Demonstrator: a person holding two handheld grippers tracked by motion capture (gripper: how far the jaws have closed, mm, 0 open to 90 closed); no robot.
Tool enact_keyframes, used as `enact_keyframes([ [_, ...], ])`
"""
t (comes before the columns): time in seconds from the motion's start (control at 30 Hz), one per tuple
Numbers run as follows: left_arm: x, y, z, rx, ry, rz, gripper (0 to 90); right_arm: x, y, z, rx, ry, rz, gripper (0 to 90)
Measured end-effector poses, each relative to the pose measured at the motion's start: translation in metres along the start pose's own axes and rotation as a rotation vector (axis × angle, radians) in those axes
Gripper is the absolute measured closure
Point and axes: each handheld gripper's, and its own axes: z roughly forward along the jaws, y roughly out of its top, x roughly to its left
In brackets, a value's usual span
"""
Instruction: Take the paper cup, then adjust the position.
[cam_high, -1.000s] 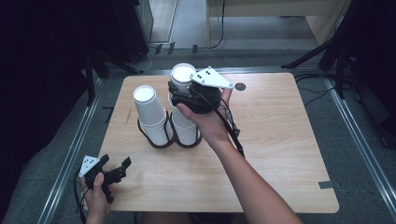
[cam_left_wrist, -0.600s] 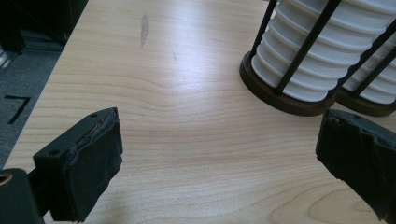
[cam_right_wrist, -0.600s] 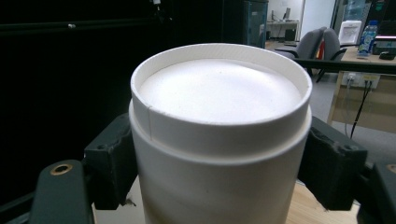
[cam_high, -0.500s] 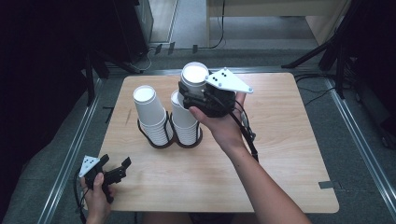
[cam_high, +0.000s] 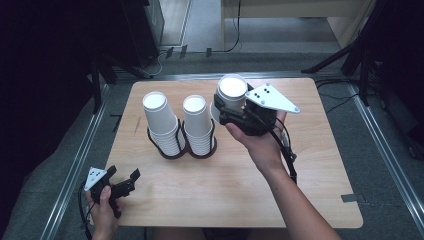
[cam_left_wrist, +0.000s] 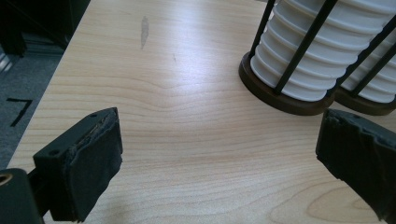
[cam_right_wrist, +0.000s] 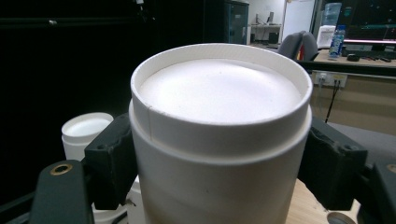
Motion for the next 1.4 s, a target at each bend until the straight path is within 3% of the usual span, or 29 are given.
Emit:
enact_keyframes([
  [0.47,-0.003,0.001,-0.004,-0.029,0.006,0.038,0.6,-0.031,-0.039,-0.032,0.031,-0.059,0.03,21.8],
  [0.6,-0.001,0.002,-0.009,-0.054,-0.009,0.027,0.6,-0.039,-0.048,-0.041,0.032,-0.074,0.043,21.8],
  [0.7,-0.005,0.003,-0.01,-0.055,-0.022,0.05,0.6,-0.044,-0.056,-0.049,0.034,-0.087,0.047,21.8],
  [0.97,-0.031,0.012,-0.008,-0.068,-0.086,0.08,0.6,-0.053,-0.084,-0.064,0.061,-0.109,0.051,21.8],
  [1.4,-0.087,0.03,0.004,-0.073,-0.21,0.16,0.7,-0.06,-0.099,-0.077,0.053,-0.118,0.061,21.8],
])
